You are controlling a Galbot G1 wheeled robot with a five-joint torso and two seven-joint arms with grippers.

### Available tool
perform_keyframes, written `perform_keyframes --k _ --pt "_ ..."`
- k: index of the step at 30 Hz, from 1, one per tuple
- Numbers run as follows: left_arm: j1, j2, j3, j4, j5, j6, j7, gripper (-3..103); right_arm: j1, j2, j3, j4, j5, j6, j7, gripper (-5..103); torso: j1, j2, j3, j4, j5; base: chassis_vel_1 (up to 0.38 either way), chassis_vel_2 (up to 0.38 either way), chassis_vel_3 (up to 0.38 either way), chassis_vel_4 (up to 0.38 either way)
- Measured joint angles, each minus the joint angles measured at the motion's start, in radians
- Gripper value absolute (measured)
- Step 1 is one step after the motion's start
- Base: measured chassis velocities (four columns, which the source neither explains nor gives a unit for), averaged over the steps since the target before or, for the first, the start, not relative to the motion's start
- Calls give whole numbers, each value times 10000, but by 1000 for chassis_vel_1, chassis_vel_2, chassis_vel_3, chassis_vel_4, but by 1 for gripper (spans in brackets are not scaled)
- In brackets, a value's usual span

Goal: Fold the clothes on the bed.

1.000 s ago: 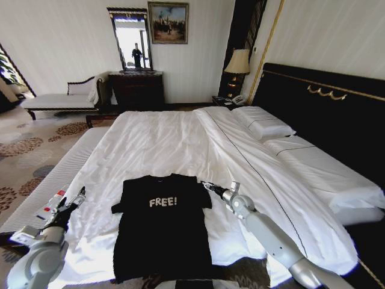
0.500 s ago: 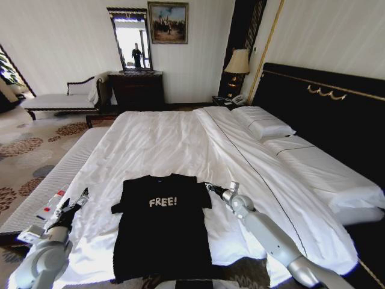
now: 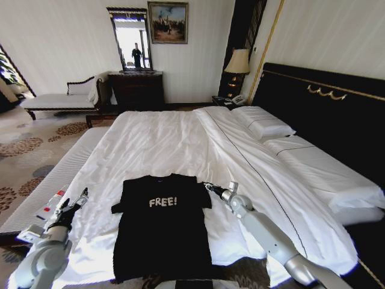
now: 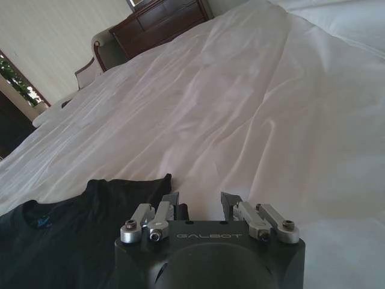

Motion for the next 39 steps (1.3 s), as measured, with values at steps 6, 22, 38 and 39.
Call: perform_keyframes --k 6,22,38,39 --pt "-24 -8 34 5 12 0 -21 100 -138 -64 -6 100 2 -6 -10 30 0 0 -1 0 0 0 0 0 0" --pt "-22 -19 -30 3 -38 0 -115 100 -123 -42 -143 142 -44 -45 -73 1 0 0 0 0 -1 0 0 0 0" --pt "-35 28 19 104 -9 10 -118 100 -131 -21 -125 268 37 -24 0 37 -1 0 -1 0 0 0 0 0 0" --pt "-39 36 19 108 -9 10 -118 100 -137 -19 -126 267 35 -25 3 42 0 0 0 0 0 0 0 0 0"
